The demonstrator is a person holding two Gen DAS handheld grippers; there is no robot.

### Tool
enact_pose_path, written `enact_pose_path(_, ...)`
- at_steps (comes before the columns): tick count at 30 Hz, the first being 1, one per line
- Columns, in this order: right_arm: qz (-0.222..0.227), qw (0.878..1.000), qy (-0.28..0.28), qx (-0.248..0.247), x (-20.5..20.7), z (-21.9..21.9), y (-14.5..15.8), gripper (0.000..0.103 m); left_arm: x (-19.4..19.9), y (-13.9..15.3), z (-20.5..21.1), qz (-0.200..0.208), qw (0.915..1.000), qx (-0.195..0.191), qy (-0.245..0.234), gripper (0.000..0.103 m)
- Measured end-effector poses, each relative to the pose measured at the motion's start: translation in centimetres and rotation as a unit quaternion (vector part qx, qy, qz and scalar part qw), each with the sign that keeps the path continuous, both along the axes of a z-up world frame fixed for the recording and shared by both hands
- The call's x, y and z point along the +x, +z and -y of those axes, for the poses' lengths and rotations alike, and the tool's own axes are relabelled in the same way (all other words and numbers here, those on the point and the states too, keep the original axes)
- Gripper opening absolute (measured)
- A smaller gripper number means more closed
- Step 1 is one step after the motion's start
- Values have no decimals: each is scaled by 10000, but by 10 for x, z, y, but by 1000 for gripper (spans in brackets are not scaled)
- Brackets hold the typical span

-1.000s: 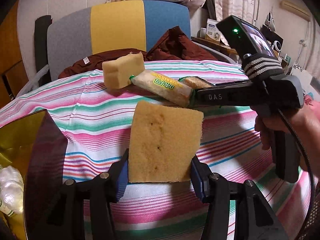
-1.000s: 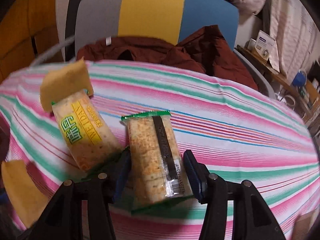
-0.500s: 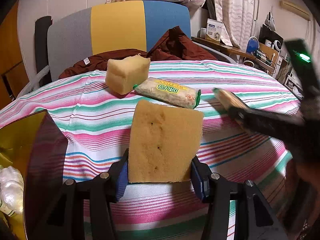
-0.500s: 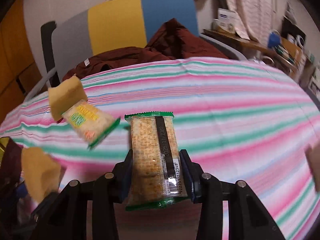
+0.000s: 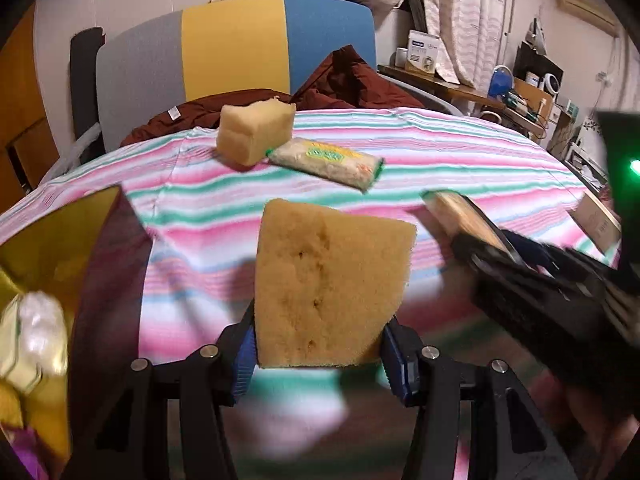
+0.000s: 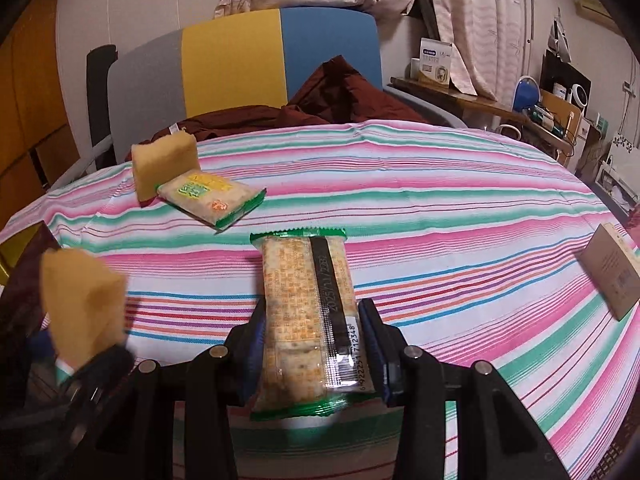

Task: Organize objects
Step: 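Carry the yellow sponge into the gold tray and open the left gripper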

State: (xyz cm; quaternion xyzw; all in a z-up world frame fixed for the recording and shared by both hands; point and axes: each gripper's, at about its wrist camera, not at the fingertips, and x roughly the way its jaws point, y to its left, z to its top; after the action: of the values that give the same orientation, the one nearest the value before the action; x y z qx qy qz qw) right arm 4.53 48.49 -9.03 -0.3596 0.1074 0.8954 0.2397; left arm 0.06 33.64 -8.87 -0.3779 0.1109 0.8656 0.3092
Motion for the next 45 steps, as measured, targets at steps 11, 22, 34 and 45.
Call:
enact_pose_path(11,20,9998,-27,184,1,7,0,43,54,28,42,159,9972,688,-251,54)
enact_pose_path(22,-465,9973,-53,564,15,19,16,43,58,67,114,-114,9929,1152,258,54)
enact_pose_path(34,-417,9963,362,662,14,42,28,43,10,43,188,800,9854,1115,1004,54)
enact_pose_path(45,-1066,9887,1045,147,35,113,64,43,18,30,205,1081,9869,871,828,55)
